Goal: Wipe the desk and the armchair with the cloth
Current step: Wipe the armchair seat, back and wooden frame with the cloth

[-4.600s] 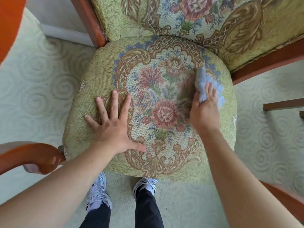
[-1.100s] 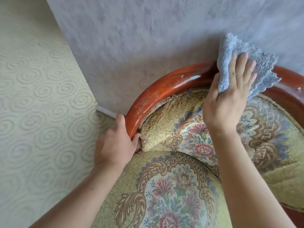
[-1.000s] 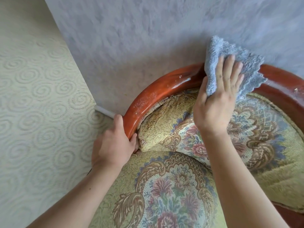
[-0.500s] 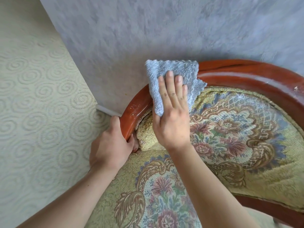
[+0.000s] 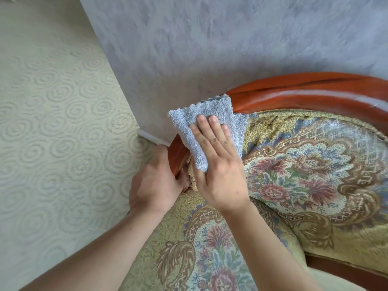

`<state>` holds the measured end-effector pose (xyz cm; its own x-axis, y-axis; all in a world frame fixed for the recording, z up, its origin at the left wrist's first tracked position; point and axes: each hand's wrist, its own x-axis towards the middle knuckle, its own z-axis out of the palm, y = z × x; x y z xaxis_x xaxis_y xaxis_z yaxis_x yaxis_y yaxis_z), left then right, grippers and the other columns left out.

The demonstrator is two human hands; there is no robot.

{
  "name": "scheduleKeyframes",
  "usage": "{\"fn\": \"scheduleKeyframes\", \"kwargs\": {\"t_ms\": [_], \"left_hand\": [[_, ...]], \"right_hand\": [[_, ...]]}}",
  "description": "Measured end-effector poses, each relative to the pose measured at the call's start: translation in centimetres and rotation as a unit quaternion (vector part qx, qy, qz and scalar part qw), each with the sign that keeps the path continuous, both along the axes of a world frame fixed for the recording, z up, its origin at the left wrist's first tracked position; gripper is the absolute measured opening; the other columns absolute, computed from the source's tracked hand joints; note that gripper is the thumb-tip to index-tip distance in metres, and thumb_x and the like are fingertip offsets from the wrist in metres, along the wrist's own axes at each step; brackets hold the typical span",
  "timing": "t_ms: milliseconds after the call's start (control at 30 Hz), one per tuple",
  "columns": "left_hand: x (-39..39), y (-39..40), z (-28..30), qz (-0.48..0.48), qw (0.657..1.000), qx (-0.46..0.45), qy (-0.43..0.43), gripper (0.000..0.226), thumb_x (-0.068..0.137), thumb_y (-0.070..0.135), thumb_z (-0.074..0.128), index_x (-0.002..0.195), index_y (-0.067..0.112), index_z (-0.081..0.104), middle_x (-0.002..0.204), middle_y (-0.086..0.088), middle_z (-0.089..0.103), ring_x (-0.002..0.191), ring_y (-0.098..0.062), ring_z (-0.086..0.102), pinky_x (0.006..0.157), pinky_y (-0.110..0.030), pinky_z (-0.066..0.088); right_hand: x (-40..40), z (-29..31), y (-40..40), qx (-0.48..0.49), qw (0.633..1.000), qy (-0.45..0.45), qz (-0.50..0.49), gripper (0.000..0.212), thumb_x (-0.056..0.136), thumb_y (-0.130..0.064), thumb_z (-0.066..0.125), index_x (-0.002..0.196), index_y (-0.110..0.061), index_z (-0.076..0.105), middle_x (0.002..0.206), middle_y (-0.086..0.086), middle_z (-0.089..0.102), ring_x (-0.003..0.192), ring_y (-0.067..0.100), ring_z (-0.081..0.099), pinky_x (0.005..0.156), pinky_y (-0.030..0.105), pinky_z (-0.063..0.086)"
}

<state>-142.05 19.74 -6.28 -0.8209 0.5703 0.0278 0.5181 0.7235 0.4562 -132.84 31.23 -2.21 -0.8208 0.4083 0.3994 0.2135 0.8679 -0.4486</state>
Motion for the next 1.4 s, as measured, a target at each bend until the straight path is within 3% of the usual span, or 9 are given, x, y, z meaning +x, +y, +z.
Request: {"fn": "scheduleKeyframes", "kwargs": {"t_ms": [100,233,333,433,567,833,967,1100,1400], "left_hand": [[-0.2,-0.1,0.1,0.004,1.0,-0.022,-0.006,0.046,0.084,0.049,0.07,0.105,0.031,0.033,0.061,0.005,0.051,0.042,-0.022,0.044,0.043,-0.022,0.028],[-0.3,-0.3,0.1,-0.003,0.999,-0.019,-0.025,0.043,0.087,0.051,0.066,0.104,0.034,0.031,0.072,0.008,0.061,0.044,-0.012,0.051,0.038,-0.019,0.034],[-0.3,-0.3,0.4,-0.004,0.999,-0.021,-0.024,0.043,0.087,0.05,0.067,0.103,0.034,0.03,0.072,0.008,0.061,0.044,-0.009,0.049,0.038,-0.017,0.028],[-0.3,-0.2,0.5,0.003,0.999,-0.025,-0.03,0.044,0.087,0.05,0.067,0.102,0.033,0.029,0.068,0.004,0.061,0.044,-0.015,0.049,0.041,-0.021,0.029],[-0.2,-0.3,0.6,-0.006,0.999,0.002,-0.05,0.04,0.086,0.055,0.059,0.104,0.032,0.031,0.072,-0.002,0.066,0.054,-0.033,0.055,0.052,-0.031,0.036],[0.1,0.1,0.7,-0.004,1.0,-0.009,-0.012,0.045,0.082,0.054,0.071,0.106,0.028,0.043,0.07,-0.005,0.068,0.059,-0.035,0.065,0.052,-0.029,0.037],[0.3,0.6,0.6,0.004,1.0,-0.004,-0.004,0.04,0.082,0.05,0.073,0.098,0.029,0.044,0.065,0.007,0.055,0.048,-0.022,0.046,0.048,-0.024,0.033],[0.1,0.3,0.7,-0.001,0.999,0.003,-0.032,0.035,0.083,0.053,0.072,0.098,0.03,0.05,0.071,0.005,0.065,0.055,-0.022,0.061,0.05,-0.028,0.046],[-0.3,-0.1,1.0,0.009,0.996,-0.022,-0.081,0.02,0.087,0.047,0.056,0.096,0.029,0.054,0.078,-0.002,0.069,0.07,-0.034,0.066,0.059,-0.031,0.044]], "right_hand": [[0.3,2.1,-0.1,-0.173,0.971,0.142,-0.089,0.041,0.102,-0.026,0.039,0.137,-0.016,0.06,0.138,0.008,0.062,0.128,0.019,0.057,0.102,0.051,0.05],[0.5,5.4,0.8,-0.352,0.829,0.373,-0.223,0.024,0.099,-0.042,0.047,0.09,-0.04,0.07,0.086,-0.028,0.07,0.084,-0.006,0.064,0.07,0.033,0.054],[0.3,5.8,1.3,-0.209,0.901,0.333,-0.183,0.028,0.103,-0.033,0.044,0.096,-0.02,0.067,0.087,-0.013,0.071,0.082,0.0,0.062,0.071,0.025,0.048],[-0.1,3.6,1.0,-0.058,0.99,0.118,-0.048,0.051,0.098,-0.015,0.044,0.146,0.001,0.044,0.152,0.013,0.047,0.141,0.027,0.044,0.112,0.048,0.04],[-0.1,-0.3,-0.6,0.02,0.997,-0.048,0.05,0.073,0.083,-0.018,0.045,0.153,-0.005,0.034,0.163,0.015,0.024,0.154,0.036,0.01,0.125,0.053,0.013],[-0.6,0.3,2.4,0.225,0.971,-0.081,0.01,0.069,0.083,-0.017,0.05,0.151,-0.008,0.04,0.159,0.011,0.035,0.149,0.032,0.027,0.125,0.045,0.015],[-0.8,1.3,6.0,0.216,0.972,-0.038,-0.089,0.075,0.083,-0.018,0.059,0.154,-0.009,0.035,0.162,0.012,0.031,0.152,0.034,0.022,0.126,0.045,0.007],[-1.8,0.9,4.7,0.118,0.982,0.043,-0.14,0.068,0.086,-0.022,0.048,0.152,-0.005,0.038,0.161,0.017,0.032,0.152,0.04,0.018,0.125,0.052,0.006],[0.6,-3.1,-1.8,0.049,0.994,-0.058,0.081,0.069,0.085,-0.026,0.047,0.151,-0.005,0.039,0.162,0.014,0.027,0.153,0.037,0.012,0.124,0.055,0.01]]}}
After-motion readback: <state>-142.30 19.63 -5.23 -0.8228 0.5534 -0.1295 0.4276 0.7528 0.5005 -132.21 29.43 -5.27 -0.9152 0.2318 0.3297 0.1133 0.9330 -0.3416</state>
